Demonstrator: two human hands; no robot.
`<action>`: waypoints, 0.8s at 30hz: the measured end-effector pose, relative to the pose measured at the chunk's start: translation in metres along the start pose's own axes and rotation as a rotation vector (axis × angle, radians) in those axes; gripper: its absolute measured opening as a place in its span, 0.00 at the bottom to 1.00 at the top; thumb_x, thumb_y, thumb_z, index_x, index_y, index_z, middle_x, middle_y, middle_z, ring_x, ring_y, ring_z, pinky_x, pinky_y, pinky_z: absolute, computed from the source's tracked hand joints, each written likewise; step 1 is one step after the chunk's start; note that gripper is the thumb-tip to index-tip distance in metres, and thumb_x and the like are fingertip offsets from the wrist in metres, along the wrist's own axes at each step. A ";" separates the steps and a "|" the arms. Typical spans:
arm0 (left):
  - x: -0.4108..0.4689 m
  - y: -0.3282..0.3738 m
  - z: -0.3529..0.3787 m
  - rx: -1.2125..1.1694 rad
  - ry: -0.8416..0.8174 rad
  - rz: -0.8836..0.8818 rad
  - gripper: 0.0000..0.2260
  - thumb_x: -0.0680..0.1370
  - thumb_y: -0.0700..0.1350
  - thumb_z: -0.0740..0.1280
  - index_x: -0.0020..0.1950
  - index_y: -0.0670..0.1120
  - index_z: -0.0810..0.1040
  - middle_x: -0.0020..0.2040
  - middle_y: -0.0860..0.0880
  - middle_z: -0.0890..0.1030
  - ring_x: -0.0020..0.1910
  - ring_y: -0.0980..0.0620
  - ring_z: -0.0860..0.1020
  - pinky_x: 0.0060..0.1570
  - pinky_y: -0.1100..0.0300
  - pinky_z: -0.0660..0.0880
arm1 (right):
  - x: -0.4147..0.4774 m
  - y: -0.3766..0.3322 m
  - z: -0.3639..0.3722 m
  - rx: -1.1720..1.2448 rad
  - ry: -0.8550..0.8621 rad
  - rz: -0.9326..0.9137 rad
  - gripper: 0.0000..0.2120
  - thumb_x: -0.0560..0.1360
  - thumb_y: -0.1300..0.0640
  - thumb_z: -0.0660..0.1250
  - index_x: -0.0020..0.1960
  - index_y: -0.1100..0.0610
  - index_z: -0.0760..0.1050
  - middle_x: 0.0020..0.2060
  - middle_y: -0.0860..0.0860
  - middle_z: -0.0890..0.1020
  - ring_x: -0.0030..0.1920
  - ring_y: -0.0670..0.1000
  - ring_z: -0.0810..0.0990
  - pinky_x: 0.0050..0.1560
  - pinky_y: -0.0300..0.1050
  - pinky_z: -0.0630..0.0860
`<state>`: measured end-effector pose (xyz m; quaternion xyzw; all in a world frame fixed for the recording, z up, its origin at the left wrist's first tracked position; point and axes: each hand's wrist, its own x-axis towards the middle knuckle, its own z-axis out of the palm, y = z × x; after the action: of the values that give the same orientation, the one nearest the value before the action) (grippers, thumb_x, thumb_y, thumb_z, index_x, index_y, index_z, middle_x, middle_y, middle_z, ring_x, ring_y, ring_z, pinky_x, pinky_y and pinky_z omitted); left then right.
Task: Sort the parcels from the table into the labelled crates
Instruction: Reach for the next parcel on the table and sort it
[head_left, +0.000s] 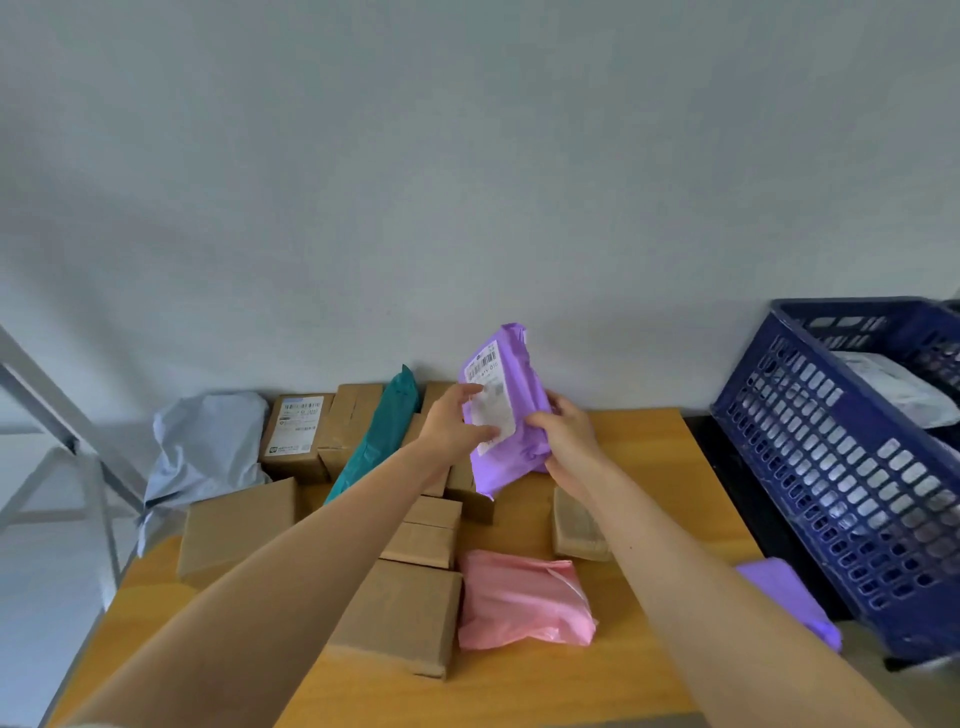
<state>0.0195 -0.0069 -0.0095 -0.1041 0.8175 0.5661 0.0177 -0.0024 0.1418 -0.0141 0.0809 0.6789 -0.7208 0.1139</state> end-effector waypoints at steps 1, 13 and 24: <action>-0.005 -0.001 0.000 -0.042 -0.004 -0.040 0.30 0.71 0.36 0.74 0.70 0.44 0.67 0.63 0.48 0.73 0.62 0.49 0.73 0.56 0.59 0.73 | -0.005 -0.001 -0.003 0.012 -0.019 -0.005 0.19 0.74 0.69 0.62 0.64 0.61 0.74 0.54 0.60 0.81 0.53 0.61 0.81 0.55 0.59 0.78; -0.067 0.002 -0.012 -0.520 0.085 -0.349 0.38 0.70 0.34 0.74 0.76 0.40 0.59 0.56 0.42 0.79 0.47 0.47 0.79 0.43 0.56 0.73 | -0.046 -0.007 -0.021 -0.107 -0.103 -0.132 0.21 0.76 0.68 0.61 0.65 0.54 0.70 0.49 0.49 0.79 0.42 0.47 0.81 0.29 0.35 0.75; -0.083 0.023 -0.036 -0.447 0.145 -0.160 0.32 0.71 0.30 0.72 0.73 0.43 0.65 0.54 0.45 0.78 0.50 0.47 0.79 0.42 0.52 0.79 | -0.065 -0.026 -0.013 -0.234 -0.183 -0.282 0.27 0.70 0.62 0.75 0.66 0.54 0.71 0.55 0.49 0.80 0.53 0.48 0.80 0.45 0.39 0.81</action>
<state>0.0999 -0.0201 0.0368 -0.2102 0.6602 0.7208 -0.0198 0.0518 0.1594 0.0280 -0.0948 0.7496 -0.6500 0.0817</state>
